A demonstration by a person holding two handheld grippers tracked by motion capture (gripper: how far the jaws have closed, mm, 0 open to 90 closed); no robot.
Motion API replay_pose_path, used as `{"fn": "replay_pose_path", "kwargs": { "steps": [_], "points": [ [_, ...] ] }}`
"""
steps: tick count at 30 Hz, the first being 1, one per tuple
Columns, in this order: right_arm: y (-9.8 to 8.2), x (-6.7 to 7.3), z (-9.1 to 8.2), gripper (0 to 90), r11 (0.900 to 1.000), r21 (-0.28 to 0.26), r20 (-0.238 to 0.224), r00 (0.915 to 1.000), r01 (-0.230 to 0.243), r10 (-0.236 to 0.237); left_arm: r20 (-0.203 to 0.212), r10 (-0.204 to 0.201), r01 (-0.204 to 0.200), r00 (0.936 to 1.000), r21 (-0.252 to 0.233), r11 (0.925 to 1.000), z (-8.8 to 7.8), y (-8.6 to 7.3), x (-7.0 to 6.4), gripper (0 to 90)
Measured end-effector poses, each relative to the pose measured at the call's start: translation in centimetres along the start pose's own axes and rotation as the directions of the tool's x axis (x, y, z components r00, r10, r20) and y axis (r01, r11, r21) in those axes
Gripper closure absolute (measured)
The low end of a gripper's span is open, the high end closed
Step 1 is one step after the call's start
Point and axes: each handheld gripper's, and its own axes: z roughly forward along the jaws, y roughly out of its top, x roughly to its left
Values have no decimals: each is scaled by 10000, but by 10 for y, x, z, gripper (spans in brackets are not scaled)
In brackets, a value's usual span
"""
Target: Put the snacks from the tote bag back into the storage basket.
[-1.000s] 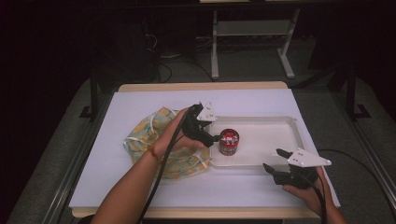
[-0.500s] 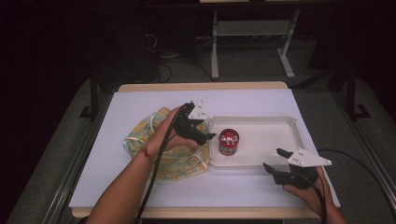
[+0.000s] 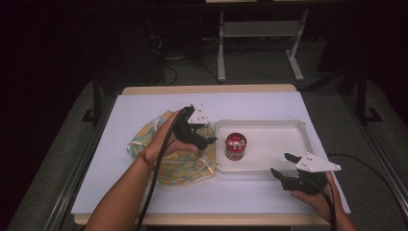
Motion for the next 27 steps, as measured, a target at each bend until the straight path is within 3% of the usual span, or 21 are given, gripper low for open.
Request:
{"fn": "replay_pose_path", "kwargs": {
  "steps": [27],
  "points": [
    [1, 1, 2, 290, 10000, 27, -18, 10000, 50, -50, -235, -47, 52, 9997, 206, 9998, -11, -16, 6, 215]
  ]
}}
